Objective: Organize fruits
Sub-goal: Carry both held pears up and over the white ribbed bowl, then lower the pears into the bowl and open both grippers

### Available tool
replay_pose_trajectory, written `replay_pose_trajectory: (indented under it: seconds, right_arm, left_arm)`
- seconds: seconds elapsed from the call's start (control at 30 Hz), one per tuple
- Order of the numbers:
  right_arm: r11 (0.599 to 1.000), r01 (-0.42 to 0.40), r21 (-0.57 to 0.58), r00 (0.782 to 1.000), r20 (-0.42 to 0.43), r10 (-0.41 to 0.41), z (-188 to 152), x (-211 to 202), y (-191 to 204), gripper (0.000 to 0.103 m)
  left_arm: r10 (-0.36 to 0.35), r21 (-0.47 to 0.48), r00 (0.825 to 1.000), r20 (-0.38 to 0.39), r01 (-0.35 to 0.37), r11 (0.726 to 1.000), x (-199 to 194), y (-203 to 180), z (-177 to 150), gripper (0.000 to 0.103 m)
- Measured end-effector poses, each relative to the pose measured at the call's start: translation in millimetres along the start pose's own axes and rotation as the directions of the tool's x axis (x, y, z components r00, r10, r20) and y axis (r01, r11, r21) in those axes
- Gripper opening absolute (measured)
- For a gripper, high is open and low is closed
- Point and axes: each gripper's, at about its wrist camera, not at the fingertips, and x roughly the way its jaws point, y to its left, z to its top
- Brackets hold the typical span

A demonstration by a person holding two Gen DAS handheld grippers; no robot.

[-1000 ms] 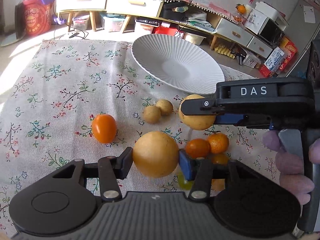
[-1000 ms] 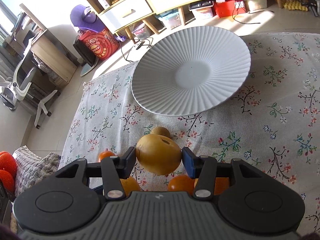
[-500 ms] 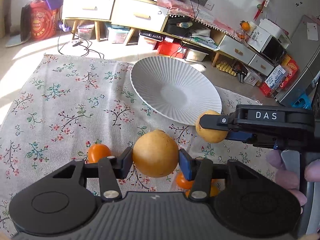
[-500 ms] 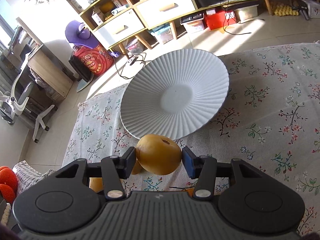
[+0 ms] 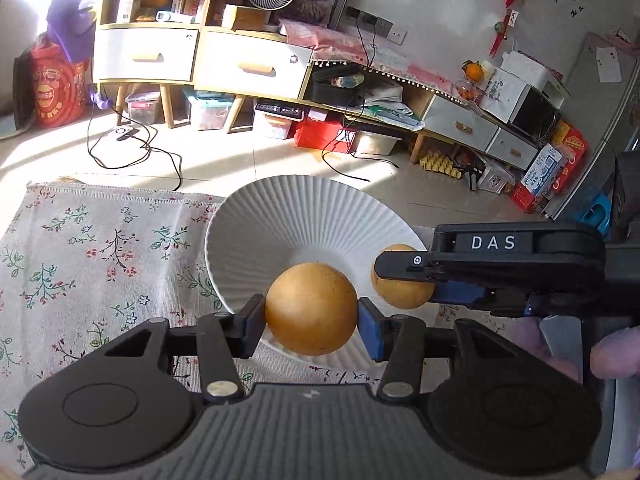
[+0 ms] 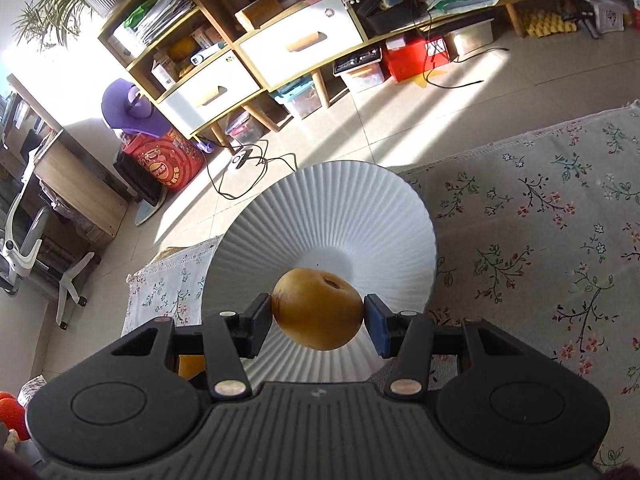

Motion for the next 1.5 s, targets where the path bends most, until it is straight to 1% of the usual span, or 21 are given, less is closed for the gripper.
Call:
replay_pose_trajectory:
  seconds: [0.1, 0.2, 0.37, 0.47, 0.57, 0.67, 0.87, 0.93, 1.0, 1.07, 1.13, 1.2, 1.27, 1.37, 1.5]
  right_arm:
    - [1.0, 0.018, 0.005, 1.0, -0.007, -0.018, 6, 12, 0, 0.046]
    - [0.999, 0.023, 0.023, 1.0, -0.011, -0.023, 12, 19, -2, 0.046]
    - [0.998, 0.056, 0.003, 0.998, -0.019, -0.056, 20, 30, 0, 0.046]
    - [0.998, 0.061, 0.006, 0.998, -0.021, -0.061, 21, 33, 1, 0.046]
    - [0.998, 0.059, 0.015, 0.998, -0.027, -0.059, 22, 37, 1, 0.046]
    - [0.998, 0.057, 0.002, 0.998, -0.034, -0.057, 23, 41, 4, 0.046]
    - [0.996, 0.076, -0.035, 0.996, -0.036, -0.077, 25, 44, 11, 0.047]
    - [0.997, 0.073, -0.033, 0.996, -0.041, -0.075, 27, 45, 11, 0.048]
    - [0.997, 0.066, -0.026, 0.997, -0.046, -0.068, 28, 43, 9, 0.048]
    - [0.997, 0.067, -0.036, 0.997, -0.042, -0.069, 28, 41, 10, 0.049]
    - [0.996, 0.073, -0.05, 0.997, -0.035, -0.074, 28, 38, 12, 0.056]
    - [0.995, 0.078, -0.055, 0.997, -0.026, -0.079, 28, 34, 12, 0.066]
    - [0.995, 0.082, -0.057, 0.996, -0.021, -0.083, 27, 30, 12, 0.068]
    - [0.995, 0.083, -0.057, 0.996, -0.017, -0.085, 26, 23, 11, 0.073]
    - [0.994, 0.085, -0.064, 0.996, -0.011, -0.085, 22, 10, 12, 0.077]
  left_arm:
    - [-0.014, 0.034, 1.0, 0.018, 0.013, 0.999, 14, -2, 6, 0.04]
    - [-0.017, 0.057, 1.0, 0.014, 0.016, 0.998, 25, -5, 10, 0.04]
    - [0.006, 0.117, 1.0, 0.003, -0.007, 0.993, 38, -7, 9, 0.04]
    - [0.03, 0.138, 1.0, -0.008, -0.029, 0.99, 45, -8, 9, 0.04]
    - [0.044, 0.143, 0.999, -0.014, -0.041, 0.989, 49, -7, 9, 0.04]
    - [0.04, 0.134, 0.999, -0.013, -0.038, 0.99, 52, -4, 11, 0.04]
    - [0.044, 0.143, 0.999, -0.014, -0.042, 0.989, 55, -5, 15, 0.041]
    - [0.039, 0.136, 0.999, -0.004, -0.038, 0.99, 54, -5, 15, 0.042]
    - [0.031, 0.13, 1.0, -0.002, -0.03, 0.991, 53, -4, 16, 0.045]
    - [0.024, 0.126, 1.0, -0.01, -0.022, 0.992, 52, -3, 18, 0.056]
    - [0.026, 0.125, 0.999, -0.018, -0.024, 0.992, 51, -4, 19, 0.064]
    - [0.023, 0.125, 1.0, -0.019, -0.021, 0.992, 48, -3, 20, 0.069]
    - [0.025, 0.12, 1.0, -0.019, -0.022, 0.993, 43, -3, 20, 0.075]
    - [0.026, 0.122, 0.999, -0.025, -0.023, 0.992, 36, -4, 19, 0.081]
    - [0.038, 0.144, 0.999, -0.033, -0.033, 0.989, 27, -6, 16, 0.084]
